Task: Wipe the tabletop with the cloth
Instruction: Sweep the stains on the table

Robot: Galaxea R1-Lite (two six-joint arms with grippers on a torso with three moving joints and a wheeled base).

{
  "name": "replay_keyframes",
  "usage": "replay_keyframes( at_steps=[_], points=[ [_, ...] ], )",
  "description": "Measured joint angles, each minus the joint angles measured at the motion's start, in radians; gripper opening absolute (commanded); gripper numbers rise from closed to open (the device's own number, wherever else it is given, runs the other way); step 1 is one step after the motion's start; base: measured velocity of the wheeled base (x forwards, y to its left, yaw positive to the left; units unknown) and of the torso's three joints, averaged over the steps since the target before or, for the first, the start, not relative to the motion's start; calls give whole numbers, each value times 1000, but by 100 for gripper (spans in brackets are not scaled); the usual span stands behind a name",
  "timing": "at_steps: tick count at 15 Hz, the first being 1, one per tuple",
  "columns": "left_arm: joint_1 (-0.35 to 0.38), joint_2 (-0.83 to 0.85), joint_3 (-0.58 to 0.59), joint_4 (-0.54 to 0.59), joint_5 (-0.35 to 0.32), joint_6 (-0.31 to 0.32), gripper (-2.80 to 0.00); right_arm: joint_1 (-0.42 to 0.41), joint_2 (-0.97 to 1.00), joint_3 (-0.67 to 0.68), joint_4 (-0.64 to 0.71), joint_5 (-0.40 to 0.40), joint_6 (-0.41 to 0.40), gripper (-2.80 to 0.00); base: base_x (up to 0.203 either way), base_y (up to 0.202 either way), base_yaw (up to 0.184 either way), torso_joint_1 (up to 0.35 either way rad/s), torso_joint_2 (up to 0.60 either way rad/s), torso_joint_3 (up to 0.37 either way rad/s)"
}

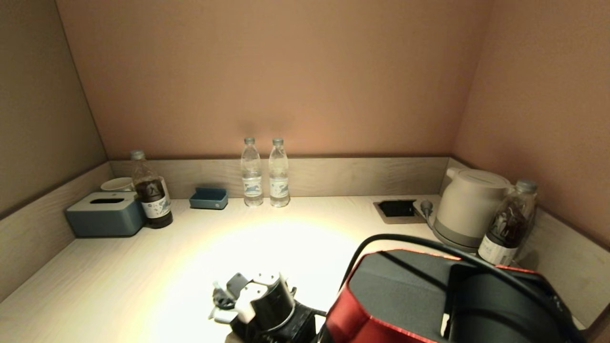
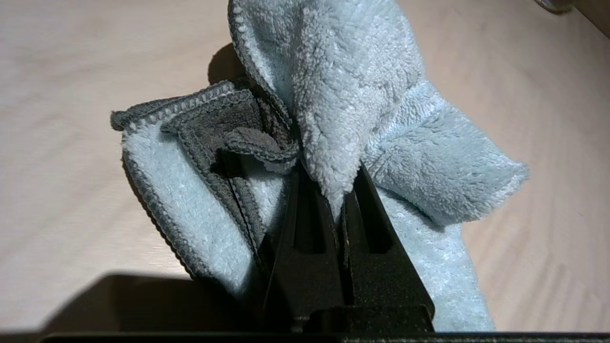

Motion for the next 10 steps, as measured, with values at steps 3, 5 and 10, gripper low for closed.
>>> replay_keyframes(
  at_steps=[3,5,10],
  points=[
    [0,0,0,0,-1,0,-280,-151,-41,89,-39,0,0,-280,0,0,0,0,0,0],
    [0,0,0,0,0,0,-280,-244,-80,125,-67,-1,0,-280,0,0,0,0,0,0],
    [0,0,0,0,0,-1,-280,-368,-204,178,-83,1,0,-280,0,0,0,0,0,0]
  ],
)
